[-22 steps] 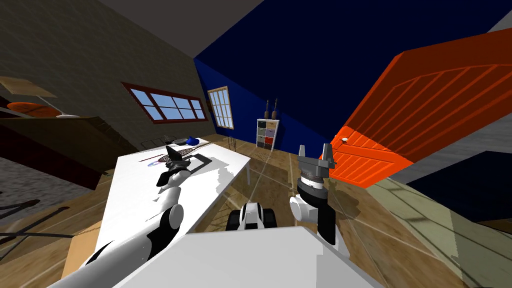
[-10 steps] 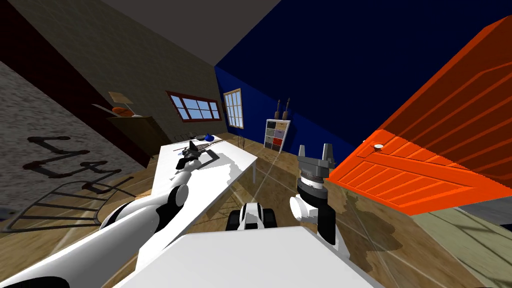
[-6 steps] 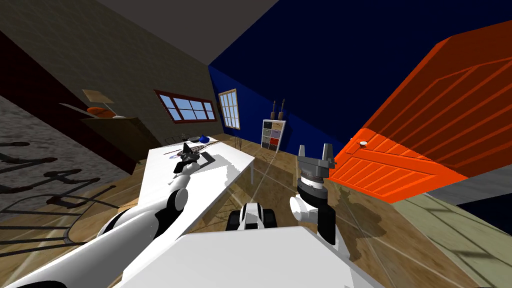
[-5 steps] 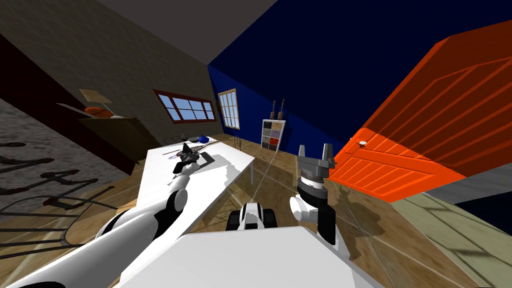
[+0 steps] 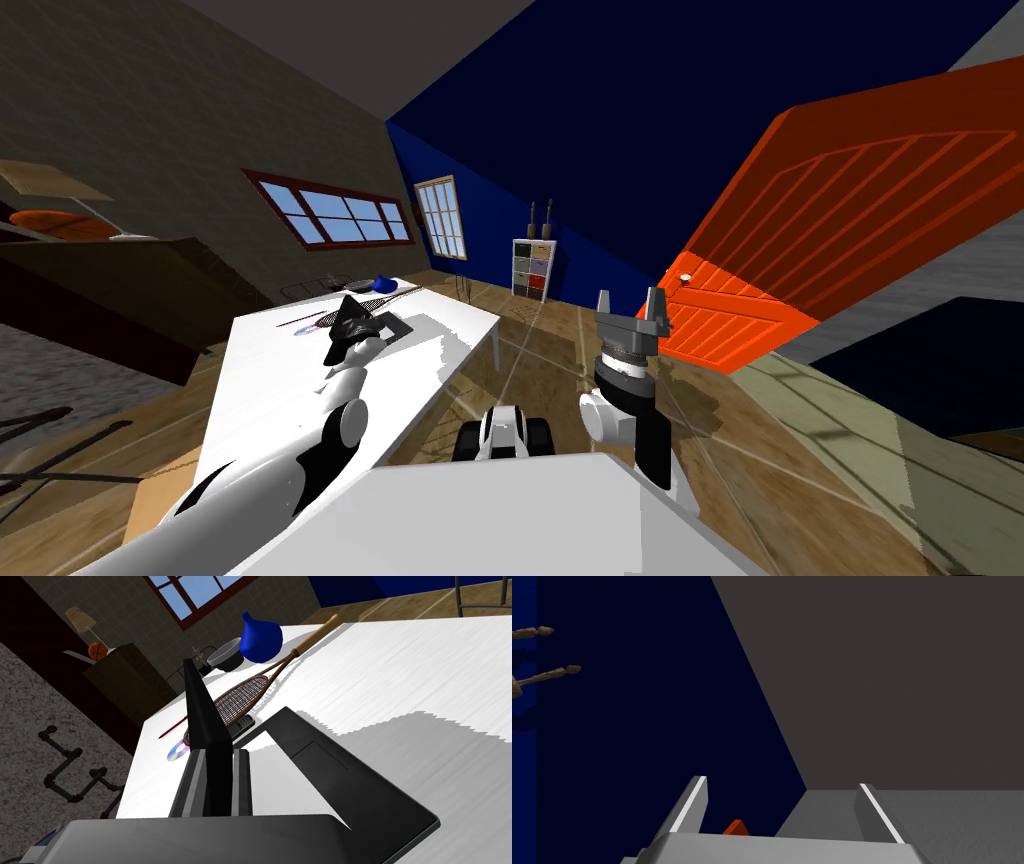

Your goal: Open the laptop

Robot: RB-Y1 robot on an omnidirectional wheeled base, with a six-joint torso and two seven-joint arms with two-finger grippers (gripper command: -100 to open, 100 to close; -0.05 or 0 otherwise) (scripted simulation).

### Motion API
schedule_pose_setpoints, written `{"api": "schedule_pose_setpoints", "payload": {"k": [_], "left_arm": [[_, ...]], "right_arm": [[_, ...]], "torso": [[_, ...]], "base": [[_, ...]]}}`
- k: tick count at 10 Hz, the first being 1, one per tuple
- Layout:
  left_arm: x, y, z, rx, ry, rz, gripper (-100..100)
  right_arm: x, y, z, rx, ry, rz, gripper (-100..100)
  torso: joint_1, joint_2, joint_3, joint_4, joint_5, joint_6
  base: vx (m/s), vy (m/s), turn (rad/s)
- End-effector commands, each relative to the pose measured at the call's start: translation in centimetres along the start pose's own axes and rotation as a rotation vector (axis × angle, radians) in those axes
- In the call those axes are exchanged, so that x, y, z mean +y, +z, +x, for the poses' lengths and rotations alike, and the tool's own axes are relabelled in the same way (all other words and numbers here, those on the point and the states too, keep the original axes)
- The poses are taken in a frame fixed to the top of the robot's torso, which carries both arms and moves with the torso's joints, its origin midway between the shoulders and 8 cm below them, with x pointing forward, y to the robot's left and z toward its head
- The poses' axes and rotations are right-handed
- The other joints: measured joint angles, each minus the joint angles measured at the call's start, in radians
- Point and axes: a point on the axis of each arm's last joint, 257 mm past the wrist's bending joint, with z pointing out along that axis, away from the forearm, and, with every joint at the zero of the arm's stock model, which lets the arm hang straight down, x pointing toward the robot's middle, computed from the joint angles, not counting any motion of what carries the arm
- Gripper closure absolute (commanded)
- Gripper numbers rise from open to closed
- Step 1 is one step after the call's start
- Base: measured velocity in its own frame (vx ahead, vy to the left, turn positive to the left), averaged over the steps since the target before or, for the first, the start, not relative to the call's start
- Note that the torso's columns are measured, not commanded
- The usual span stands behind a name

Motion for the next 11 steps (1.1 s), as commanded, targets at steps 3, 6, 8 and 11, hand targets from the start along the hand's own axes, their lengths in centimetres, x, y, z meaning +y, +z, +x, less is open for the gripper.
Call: {"api": "schedule_pose_setpoints", "payload": {"k": [3,6,8,11], "left_arm": [[-1.4,-2.8,-5.7,-0.078,-0.008,0.002,100],[-3.9,-4.3,-7.6,-0.101,-0.033,0.034,100],[-7.9,-4.8,-7.1,-0.073,-0.017,0.1,100],[-11.2,-7.6,-11.0,-0.129,-0.015,0.136,100]], "right_arm": [[0.0,0.0,0.0,0.0,0.0,0.0,0],[0.0,0.0,0.0,0.0,0.0,0.0,0],[0.0,0.0,0.0,0.0,0.0,0.0,0],[0.0,0.0,0.0,0.0,0.0,0.0,0]], "torso": [[0.002,0.004,0.003,0.0,0.003,0.0],[0.001,0.006,0.004,0.004,-0.002,-0.006],[-0.003,0.004,0.003,0.004,-0.003,-0.002],[-0.005,0.004,0.003,0.003,-0.003,-0.001]], "base": [[0.022,0.012,-0.16],[0.01,-0.003,-0.114],[0.015,0.013,-0.097],[0.024,0.013,-0.175]]}}
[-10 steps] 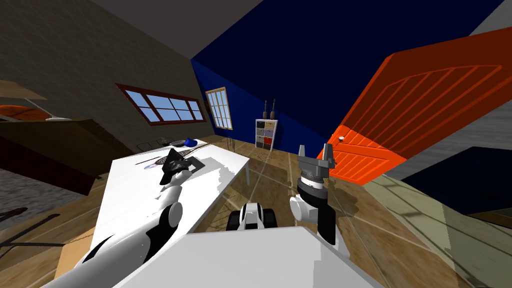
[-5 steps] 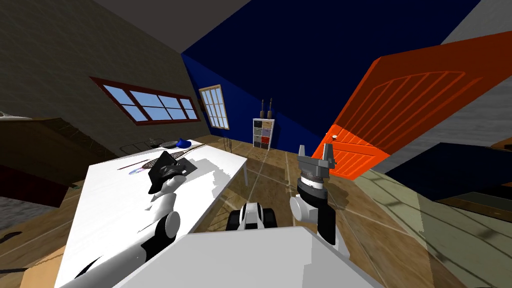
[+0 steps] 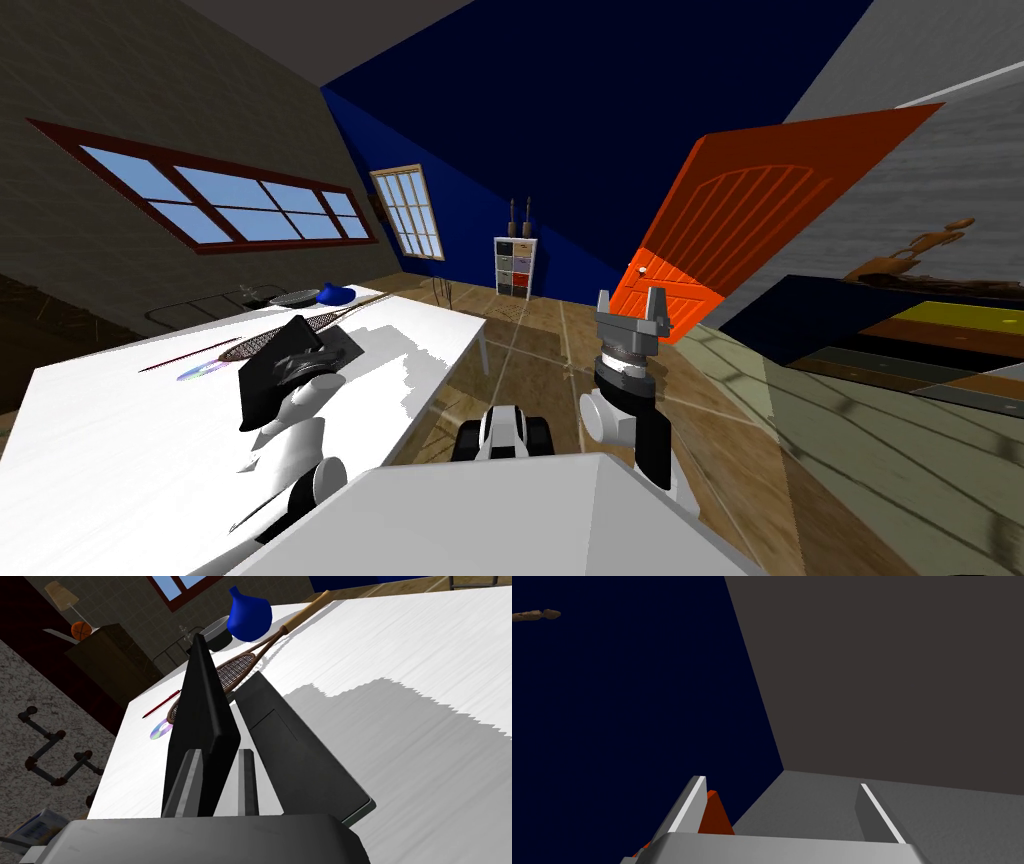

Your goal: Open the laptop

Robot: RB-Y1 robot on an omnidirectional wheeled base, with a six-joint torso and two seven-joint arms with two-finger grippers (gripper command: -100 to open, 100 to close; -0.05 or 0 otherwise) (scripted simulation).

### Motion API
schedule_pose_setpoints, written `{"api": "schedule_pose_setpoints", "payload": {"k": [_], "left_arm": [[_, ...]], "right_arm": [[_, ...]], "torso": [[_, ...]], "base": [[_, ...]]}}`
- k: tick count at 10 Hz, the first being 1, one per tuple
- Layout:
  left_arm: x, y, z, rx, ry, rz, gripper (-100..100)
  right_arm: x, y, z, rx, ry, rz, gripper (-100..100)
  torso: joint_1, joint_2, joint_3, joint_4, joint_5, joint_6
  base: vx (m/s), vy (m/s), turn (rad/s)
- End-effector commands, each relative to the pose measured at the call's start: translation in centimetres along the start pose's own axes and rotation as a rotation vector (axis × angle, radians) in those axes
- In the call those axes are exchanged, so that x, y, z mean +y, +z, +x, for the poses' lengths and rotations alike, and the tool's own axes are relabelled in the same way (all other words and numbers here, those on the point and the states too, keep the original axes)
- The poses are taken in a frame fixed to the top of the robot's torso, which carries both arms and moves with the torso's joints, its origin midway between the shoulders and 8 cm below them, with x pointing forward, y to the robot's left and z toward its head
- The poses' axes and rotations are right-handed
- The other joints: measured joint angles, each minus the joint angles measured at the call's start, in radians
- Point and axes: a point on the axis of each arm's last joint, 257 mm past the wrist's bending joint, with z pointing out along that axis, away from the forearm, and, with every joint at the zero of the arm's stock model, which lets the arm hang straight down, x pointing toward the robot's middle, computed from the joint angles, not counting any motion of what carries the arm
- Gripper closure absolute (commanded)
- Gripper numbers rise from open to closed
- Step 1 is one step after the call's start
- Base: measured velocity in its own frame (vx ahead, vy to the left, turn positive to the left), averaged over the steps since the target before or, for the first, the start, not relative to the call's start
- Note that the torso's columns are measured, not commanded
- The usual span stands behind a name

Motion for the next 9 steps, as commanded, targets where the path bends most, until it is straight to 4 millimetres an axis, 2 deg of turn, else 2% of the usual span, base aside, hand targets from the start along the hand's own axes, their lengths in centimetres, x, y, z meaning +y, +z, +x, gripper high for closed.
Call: {"api": "schedule_pose_setpoints", "payload": {"k": [1,3,4,9], "left_arm": [[-1.8,0.2,0.0,-0.003,0.009,0.003,-100],[-3.2,1.1,1.0,0.002,0.01,-0.005,-100],[-3.2,1.1,1.0,0.002,0.01,-0.005,-100],[-5.7,2.3,2.8,0.01,0.01,-0.017,-100]], "right_arm": [[0.0,0.0,0.0,0.0,0.0,0.0,0],[0.0,0.0,0.0,0.0,0.0,0.0,0],[0.0,0.0,0.0,0.0,0.0,0.0,0],[0.0,0.0,0.0,0.0,0.0,0.0,0]], "torso": [[0.001,0.002,0.001,0.001,-0.002,-0.003],[-0.002,0.001,0.0,0.001,-0.002,0.0],[-0.001,0.0,-0.001,0.001,-0.002,0.0],[0.001,0.0,0.0,0.001,-0.001,0.0]], "base": [[0.02,-0.033,0.045],[0.032,-0.072,0.039],[0.026,-0.064,0.019],[0.019,-0.04,0.024]]}}
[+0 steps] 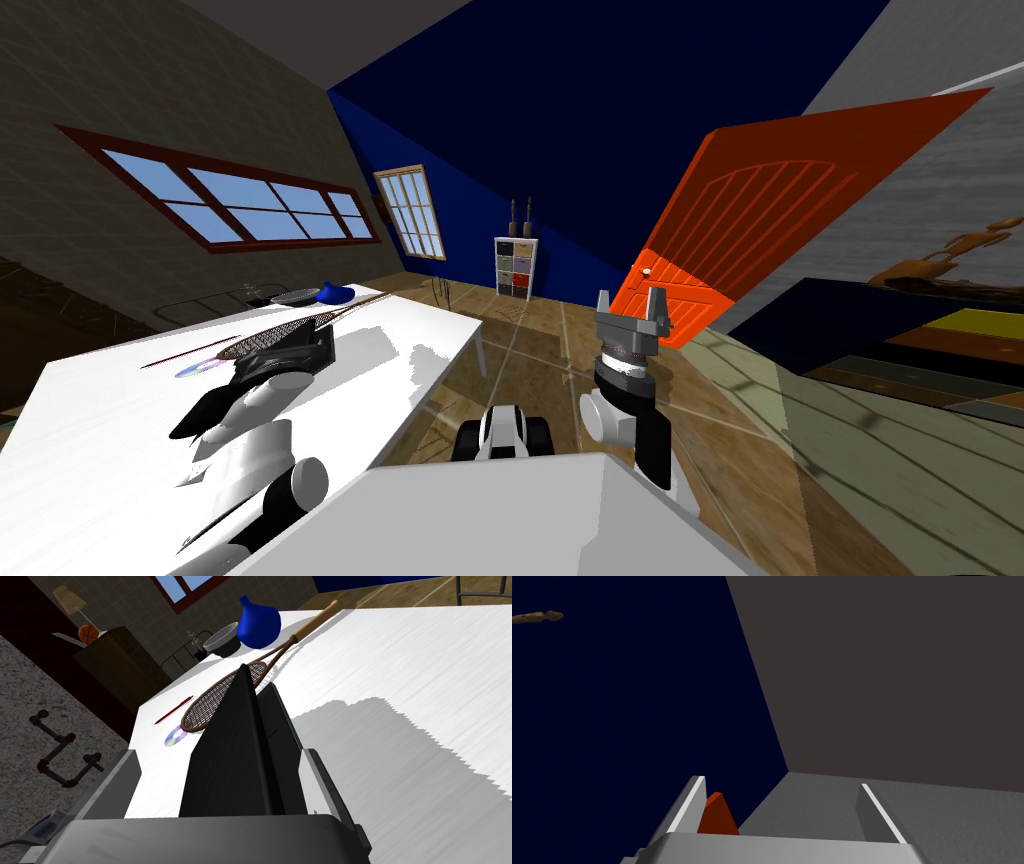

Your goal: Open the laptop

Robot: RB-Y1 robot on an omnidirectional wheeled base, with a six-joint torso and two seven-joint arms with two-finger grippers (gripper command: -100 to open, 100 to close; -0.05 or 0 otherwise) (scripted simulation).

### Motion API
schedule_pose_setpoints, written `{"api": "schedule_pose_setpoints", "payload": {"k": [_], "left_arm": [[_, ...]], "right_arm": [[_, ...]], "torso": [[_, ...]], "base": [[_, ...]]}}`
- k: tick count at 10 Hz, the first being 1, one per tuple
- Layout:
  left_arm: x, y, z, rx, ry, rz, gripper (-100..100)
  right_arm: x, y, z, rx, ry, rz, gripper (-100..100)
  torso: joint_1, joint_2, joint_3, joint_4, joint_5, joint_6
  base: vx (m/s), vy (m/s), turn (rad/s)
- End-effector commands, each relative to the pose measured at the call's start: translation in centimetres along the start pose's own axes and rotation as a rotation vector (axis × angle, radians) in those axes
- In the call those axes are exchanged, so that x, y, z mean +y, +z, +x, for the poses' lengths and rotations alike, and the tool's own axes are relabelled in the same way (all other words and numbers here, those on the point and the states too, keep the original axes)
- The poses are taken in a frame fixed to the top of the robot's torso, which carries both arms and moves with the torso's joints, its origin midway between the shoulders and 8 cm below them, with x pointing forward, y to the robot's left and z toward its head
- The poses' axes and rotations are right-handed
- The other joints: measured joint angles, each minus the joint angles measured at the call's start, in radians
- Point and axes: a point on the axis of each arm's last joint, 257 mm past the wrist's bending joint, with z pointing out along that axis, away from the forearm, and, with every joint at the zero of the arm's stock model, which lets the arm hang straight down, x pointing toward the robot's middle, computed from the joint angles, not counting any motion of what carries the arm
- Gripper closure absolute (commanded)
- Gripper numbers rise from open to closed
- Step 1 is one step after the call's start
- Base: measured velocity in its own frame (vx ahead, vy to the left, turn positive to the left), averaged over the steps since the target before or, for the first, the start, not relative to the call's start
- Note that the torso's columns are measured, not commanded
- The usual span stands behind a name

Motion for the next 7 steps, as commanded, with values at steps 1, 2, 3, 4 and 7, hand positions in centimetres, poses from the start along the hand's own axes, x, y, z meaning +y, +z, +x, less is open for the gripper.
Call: {"api": "schedule_pose_setpoints", "payload": {"k": [1,2,3,4,7], "left_arm": [[-0.44,0.3,0.47,0.002,0.0,-0.003,-100],[-0.43,0.34,0.5,0.001,0.0,-0.005,0],[-0.43,0.33,0.5,0.001,0.0,-0.005,0],[-0.43,0.33,0.5,0.001,0.0,-0.005,0],[-0.43,0.33,0.5,0.001,0.0,-0.005,0]], "right_arm": [[0.0,0.0,0.0,0.0,0.0,0.0,0],[0.0,0.0,0.0,0.0,0.0,0.0,0],[0.0,0.0,0.0,0.0,0.0,0.0,0],[0.0,0.0,0.0,0.0,0.0,0.0,0],[0.0,0.0,0.0,0.0,0.0,0.0,0]], "torso": [[0.0,0.0,0.0,0.0,0.0,0.0],[0.002,0.001,0.0,0.0,0.0,0.0],[0.002,0.001,0.001,0.0,0.001,0.0],[0.002,0.001,0.0,0.0,0.001,0.0],[0.0,0.0,0.0,0.0,0.0,0.0]], "base": [[0.01,-0.021,0.006],[0.0,0.0,0.0],[0.0,0.0,0.0],[0.0,0.0,0.0],[0.0,0.0,0.0]]}}
